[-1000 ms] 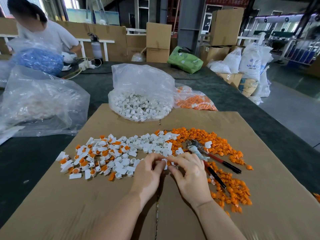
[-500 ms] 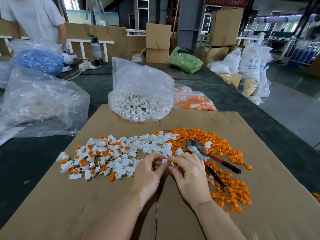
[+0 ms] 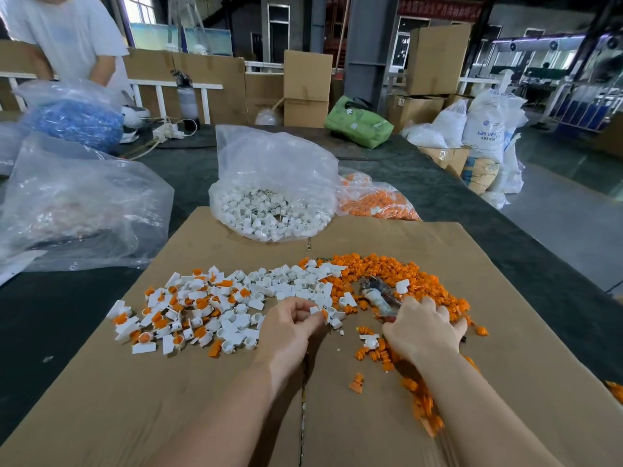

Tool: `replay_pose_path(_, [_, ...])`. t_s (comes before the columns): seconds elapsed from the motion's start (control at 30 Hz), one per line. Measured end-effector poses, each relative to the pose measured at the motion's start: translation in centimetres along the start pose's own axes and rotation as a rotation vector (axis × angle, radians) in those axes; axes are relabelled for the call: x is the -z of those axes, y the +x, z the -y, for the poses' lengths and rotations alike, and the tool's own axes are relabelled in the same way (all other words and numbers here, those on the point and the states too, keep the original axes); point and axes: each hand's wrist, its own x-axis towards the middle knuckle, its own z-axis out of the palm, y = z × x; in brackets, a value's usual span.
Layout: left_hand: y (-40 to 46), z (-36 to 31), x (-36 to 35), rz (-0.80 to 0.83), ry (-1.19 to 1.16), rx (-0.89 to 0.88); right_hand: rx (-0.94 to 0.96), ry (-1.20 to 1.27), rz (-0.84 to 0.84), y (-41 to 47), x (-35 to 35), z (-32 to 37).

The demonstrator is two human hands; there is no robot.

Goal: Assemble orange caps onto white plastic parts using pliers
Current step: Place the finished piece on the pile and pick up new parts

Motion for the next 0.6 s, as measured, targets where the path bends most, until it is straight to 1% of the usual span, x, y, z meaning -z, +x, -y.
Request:
replay_pose_path(0.1, [0.2,-0.4,-0.1,-0.017,-0.046,0.042,0.053,-0.024,-0.067,0.0,0.5,-0.1])
replay_pose_path(0.17, [0.5,-0.9,0.0,-0.021,-0.136,0.088,0.102,-0.012,-0.135,-0.4,1.1,0.3])
replay_pose_path(0.23, [0.6,-1.5,0.1,-0.019,-0.279,0.131,0.182,0.077,-0.171,-1.2,1.9,0.8])
replay_pose_path(0.27, [0.8,-1.8,0.3,-0.020,-0.316,0.138,0.235,0.144,-0.157,-1.5,2.5,1.1])
replay_pose_path(0.33, [1.1,-2.3,0.6,-0.026,-0.339,0.134,0.334,0.298,-0.039,-2.2,3.4,1.6])
replay_pose_path(0.4, [1.4,-2.9,0.9,-0.035,-0.359,0.129,0.385,0.458,0.140,-2.8,4.1,1.9])
replay_pose_path(0.5, [1.9,-3.2,1.3,-0.047,-0.349,0.128,0.367,0.588,0.342,-3.6,4.7,2.1])
replay_pose_path(0.6, [2.2,-3.1,1.7,-0.055,-0.338,0.138,0.314,0.692,0.501,-4.1,5.1,2.1])
